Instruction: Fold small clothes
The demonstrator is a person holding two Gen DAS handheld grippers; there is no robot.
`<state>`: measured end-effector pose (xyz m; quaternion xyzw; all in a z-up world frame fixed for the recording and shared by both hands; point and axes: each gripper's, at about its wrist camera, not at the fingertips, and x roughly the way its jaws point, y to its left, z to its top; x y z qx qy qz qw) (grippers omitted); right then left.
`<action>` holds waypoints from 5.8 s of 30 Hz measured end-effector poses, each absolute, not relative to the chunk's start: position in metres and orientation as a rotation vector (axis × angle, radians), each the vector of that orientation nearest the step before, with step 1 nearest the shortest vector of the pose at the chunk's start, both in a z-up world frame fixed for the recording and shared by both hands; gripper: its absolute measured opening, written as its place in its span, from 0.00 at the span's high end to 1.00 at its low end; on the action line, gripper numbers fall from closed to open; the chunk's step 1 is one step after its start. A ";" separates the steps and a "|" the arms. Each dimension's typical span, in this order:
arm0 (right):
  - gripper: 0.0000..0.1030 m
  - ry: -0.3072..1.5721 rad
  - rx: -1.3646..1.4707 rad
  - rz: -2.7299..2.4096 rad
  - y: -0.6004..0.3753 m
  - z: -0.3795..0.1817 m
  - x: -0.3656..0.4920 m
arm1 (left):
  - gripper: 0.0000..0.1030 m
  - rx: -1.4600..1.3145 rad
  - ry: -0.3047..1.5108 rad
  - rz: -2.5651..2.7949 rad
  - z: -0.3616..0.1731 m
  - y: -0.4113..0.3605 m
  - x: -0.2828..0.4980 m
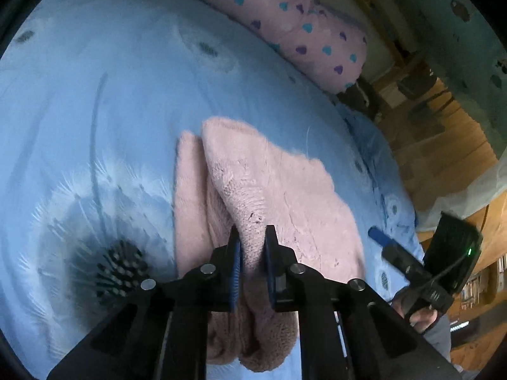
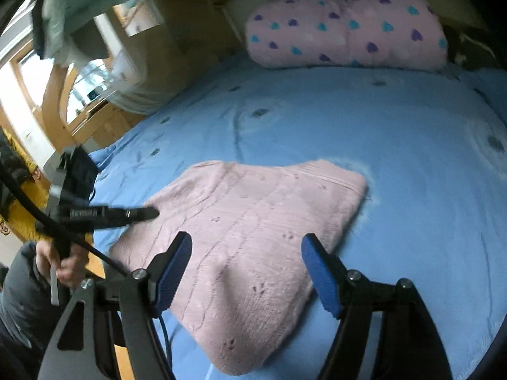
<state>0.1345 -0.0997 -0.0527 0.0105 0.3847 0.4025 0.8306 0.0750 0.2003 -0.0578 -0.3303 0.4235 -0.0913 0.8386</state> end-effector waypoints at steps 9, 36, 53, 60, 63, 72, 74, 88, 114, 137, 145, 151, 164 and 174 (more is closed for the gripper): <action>0.27 0.805 -0.124 0.861 -0.075 -0.061 0.117 | 0.85 -0.635 0.986 -0.171 -0.071 0.198 0.081; 0.17 1.186 0.505 0.872 -0.140 -0.139 0.183 | 0.26 -0.661 1.009 -0.153 -0.098 0.191 0.115; 0.17 1.216 0.526 0.925 -0.102 -0.152 0.196 | 0.36 -0.745 1.033 -0.270 -0.104 0.191 0.100; 0.22 1.198 0.532 0.905 -0.105 -0.152 0.202 | 0.63 -0.727 1.033 -0.232 -0.104 0.188 0.115; 0.45 1.188 0.535 0.880 -0.109 -0.151 0.198 | 0.73 -0.772 1.011 -0.248 -0.104 0.189 0.110; 0.54 1.092 0.410 0.891 -0.100 -0.114 0.186 | 0.77 -0.713 0.964 -0.253 -0.087 0.183 0.109; 0.54 1.089 0.398 0.891 -0.100 -0.112 0.187 | 0.78 -0.713 0.951 -0.259 -0.081 0.182 0.109; 0.55 0.994 0.270 0.857 -0.111 -0.038 0.206 | 0.78 -0.610 0.875 -0.308 -0.023 0.144 0.145; 0.55 0.812 0.319 0.731 -0.202 0.028 0.371 | 0.78 -0.458 0.750 -0.424 0.032 0.079 0.338; 0.31 1.071 0.432 0.668 -0.238 -0.097 0.392 | 0.48 -0.535 1.030 -0.389 -0.075 0.110 0.330; 0.29 1.075 0.307 0.742 -0.233 -0.113 0.351 | 0.43 -0.634 1.012 -0.508 -0.096 0.118 0.309; 0.30 0.986 0.269 0.739 -0.228 -0.110 0.342 | 0.41 -0.666 0.986 -0.501 -0.101 0.118 0.316; 0.76 1.035 0.272 0.678 -0.221 -0.090 0.350 | 0.72 -0.571 1.029 -0.480 -0.088 0.100 0.309; 0.76 1.070 0.349 0.701 -0.235 -0.077 0.322 | 0.74 -0.541 1.054 -0.516 -0.068 0.089 0.278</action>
